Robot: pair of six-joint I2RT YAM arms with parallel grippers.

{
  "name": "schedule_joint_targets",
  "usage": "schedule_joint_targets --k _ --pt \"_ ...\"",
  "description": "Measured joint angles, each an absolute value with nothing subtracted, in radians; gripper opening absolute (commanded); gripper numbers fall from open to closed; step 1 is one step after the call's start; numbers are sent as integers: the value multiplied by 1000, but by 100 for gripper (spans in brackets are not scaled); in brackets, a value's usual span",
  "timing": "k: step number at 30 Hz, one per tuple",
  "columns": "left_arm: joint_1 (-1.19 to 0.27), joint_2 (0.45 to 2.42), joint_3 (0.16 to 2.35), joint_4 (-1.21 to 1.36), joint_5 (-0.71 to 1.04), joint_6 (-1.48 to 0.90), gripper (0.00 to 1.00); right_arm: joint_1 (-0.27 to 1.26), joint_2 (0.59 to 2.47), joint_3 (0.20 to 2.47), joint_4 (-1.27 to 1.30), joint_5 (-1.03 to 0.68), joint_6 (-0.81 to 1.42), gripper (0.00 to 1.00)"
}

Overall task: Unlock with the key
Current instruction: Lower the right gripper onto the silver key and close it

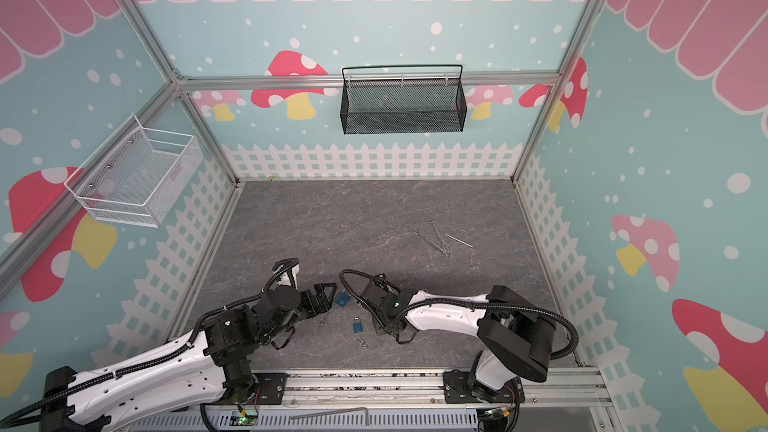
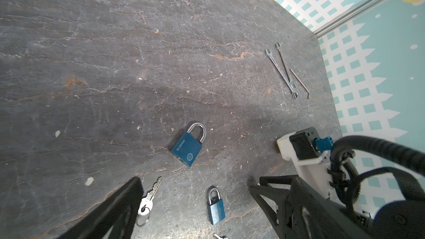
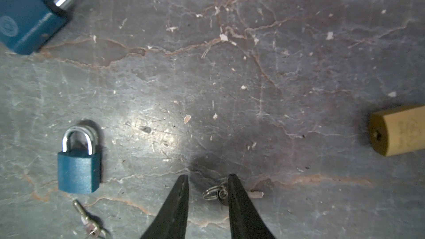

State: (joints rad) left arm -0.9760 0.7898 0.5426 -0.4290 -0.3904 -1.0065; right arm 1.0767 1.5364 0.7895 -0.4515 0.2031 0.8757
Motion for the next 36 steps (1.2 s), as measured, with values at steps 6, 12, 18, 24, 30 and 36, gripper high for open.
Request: schedule_joint_targets --k 6,12,18,24,30,36 --pt "-967 790 543 -429 -364 -999 100 1088 1546 794 -475 224 893 29" --pt "-964 805 543 -428 -346 -998 100 1089 1547 794 -480 229 899 24" --pt "-964 829 543 -421 -332 -995 100 1089 1543 787 -478 231 900 21" --pt "-964 856 543 -418 -324 -995 100 1090 1510 760 -479 236 900 13" --pt "-964 868 543 -411 -312 -995 100 1094 1492 744 -461 234 899 5" --pt "-964 862 543 -406 -296 -1001 100 1094 1472 740 -447 229 889 0"
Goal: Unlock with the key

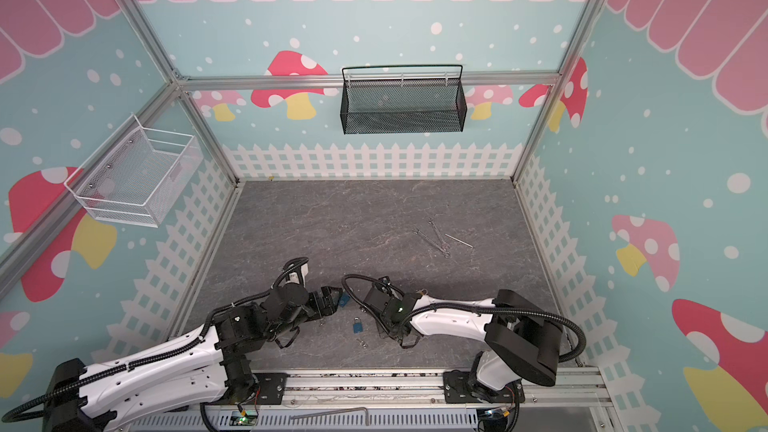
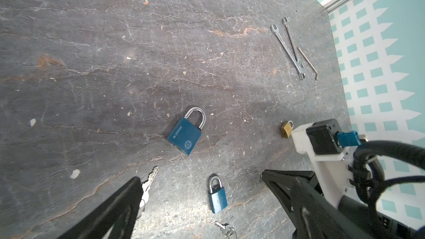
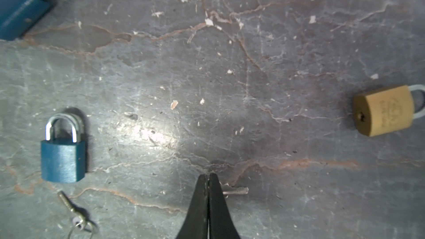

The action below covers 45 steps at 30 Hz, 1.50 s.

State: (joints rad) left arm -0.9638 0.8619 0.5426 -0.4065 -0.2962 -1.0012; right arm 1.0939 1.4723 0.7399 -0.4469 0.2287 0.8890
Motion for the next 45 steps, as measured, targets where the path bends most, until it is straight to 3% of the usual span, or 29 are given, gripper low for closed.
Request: schedule_joint_targets --k 15,27,37,45 --pt "-904 781 551 -351 -224 -1039 100 1055 1230 826 -433 186 766 0" --pt "-873 792 620 -265 -178 -964 90 981 1202 999 -426 105 695 0" --pt "-871 795 620 -195 -151 -727 77 960 1202 1081 -420 58 668 0" --pt "-871 795 620 -135 -126 -544 75 947 1202 1117 -420 21 658 0"
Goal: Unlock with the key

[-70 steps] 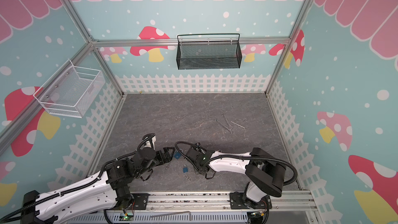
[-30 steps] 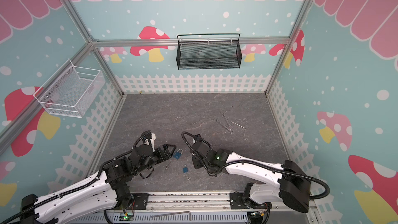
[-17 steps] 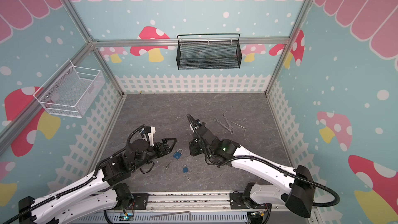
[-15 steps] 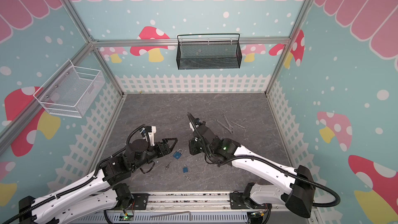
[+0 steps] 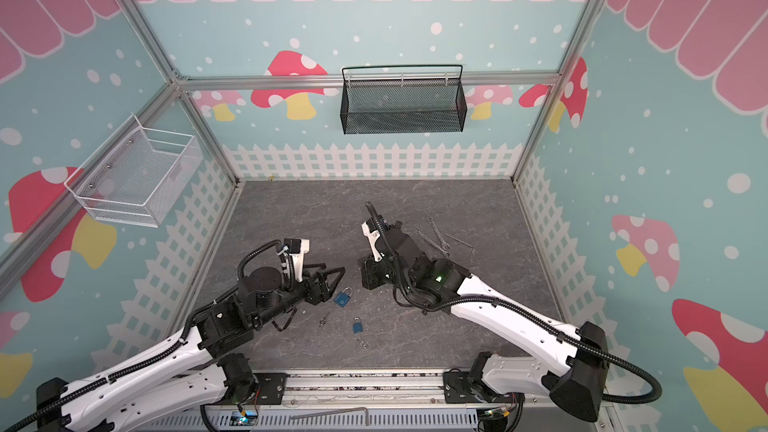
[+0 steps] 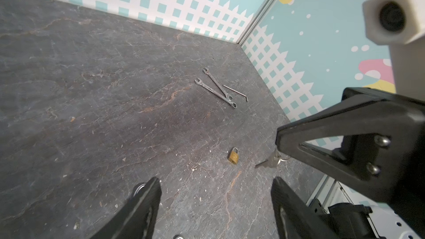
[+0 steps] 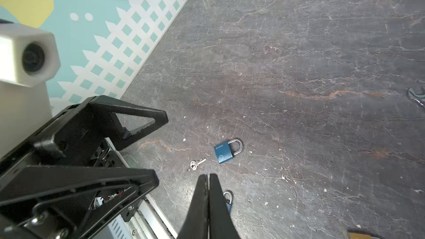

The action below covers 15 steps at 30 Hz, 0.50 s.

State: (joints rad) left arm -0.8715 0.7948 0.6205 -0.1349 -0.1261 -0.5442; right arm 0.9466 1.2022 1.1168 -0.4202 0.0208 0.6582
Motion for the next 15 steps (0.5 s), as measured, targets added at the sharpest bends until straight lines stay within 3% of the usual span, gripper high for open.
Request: schedule_joint_targets --k 6,15 --pt "-871 795 616 -72 -121 -555 72 941 1203 1150 -419 -1 649 0" --pt "-867 835 615 -29 -195 -1120 72 940 1205 1152 -300 -39 582 0"
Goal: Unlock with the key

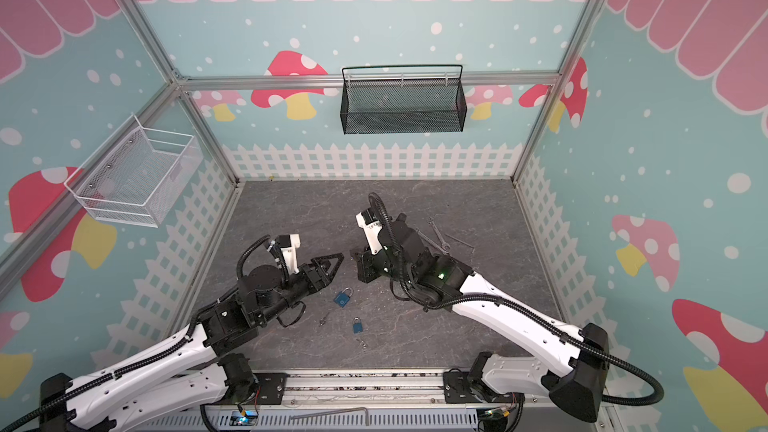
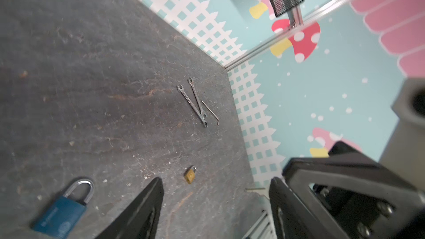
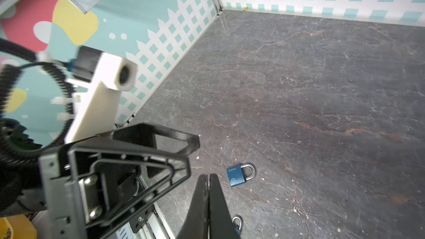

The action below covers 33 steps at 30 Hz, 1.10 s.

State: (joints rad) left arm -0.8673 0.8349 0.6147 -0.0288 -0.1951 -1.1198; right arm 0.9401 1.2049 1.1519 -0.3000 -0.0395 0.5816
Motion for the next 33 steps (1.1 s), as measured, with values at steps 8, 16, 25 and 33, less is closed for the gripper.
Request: schedule_joint_targets --k 8,16,25,33 --pt "-860 846 515 141 -261 -1604 68 940 1209 1083 -108 -99 557 0" --pt "-860 863 527 233 -323 -1802 63 940 1249 1028 43 -163 570 0" --pt "-881 891 560 269 -353 -1874 58 940 1288 1027 147 -207 585 0" --pt "-886 871 560 271 -395 -1896 45 940 1293 1002 168 -209 590 0"
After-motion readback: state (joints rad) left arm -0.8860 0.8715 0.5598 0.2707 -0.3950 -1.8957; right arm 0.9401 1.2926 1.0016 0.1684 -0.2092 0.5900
